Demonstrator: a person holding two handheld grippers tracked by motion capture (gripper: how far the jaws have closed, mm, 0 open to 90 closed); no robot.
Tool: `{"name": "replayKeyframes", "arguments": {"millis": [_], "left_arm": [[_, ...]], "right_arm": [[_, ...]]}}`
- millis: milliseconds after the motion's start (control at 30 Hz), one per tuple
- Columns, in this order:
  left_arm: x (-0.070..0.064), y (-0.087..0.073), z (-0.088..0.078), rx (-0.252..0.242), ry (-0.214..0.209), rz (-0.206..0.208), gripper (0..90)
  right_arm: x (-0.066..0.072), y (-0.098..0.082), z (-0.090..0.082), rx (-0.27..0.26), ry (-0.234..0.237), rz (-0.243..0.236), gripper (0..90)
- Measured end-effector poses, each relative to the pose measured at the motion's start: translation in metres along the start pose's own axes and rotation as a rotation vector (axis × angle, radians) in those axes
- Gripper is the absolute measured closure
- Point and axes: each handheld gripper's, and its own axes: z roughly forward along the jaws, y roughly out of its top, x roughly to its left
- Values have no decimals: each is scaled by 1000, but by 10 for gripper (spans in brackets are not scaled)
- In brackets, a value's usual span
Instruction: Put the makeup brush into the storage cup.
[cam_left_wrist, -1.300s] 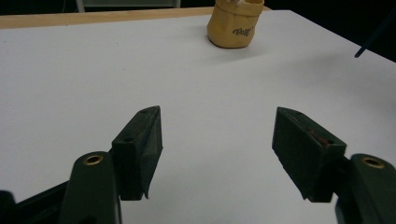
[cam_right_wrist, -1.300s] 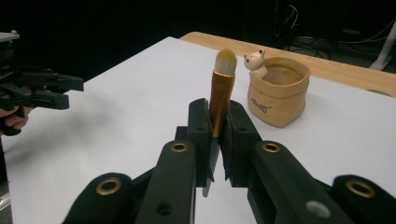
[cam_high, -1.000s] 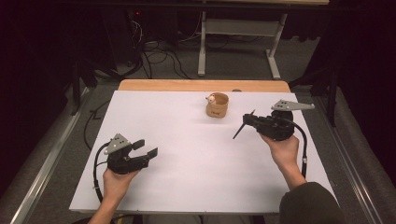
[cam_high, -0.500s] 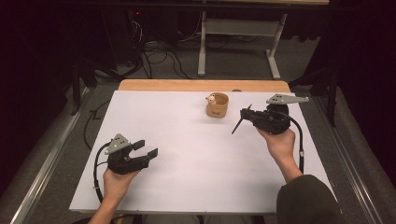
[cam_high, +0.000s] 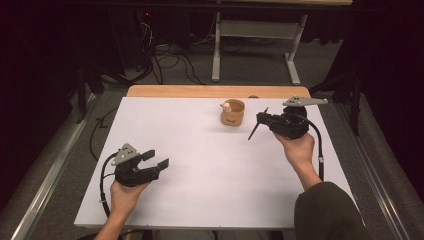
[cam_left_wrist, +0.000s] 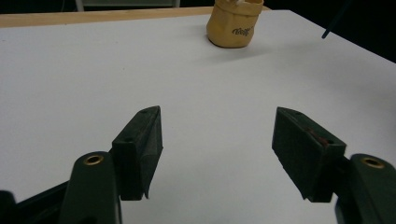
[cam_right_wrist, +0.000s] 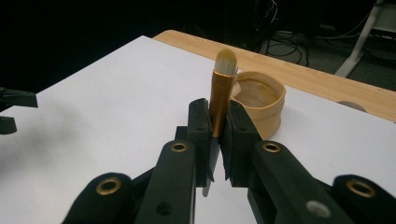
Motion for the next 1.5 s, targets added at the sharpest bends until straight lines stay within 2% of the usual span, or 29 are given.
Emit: {"name": "replayKeyframes", "arguments": {"millis": [500,600,1500], "left_arm": [[-1,0,1,10,-5,5,339],[0,-1,0,8,-3,3,339],[0,0,1,13,-13,4,339]], "right_arm": [[0,18,10,27,-34,-36,850],[-1,21,12,29,-38,-24,849],[-7,48,41,50,-72,-25,849]]}}
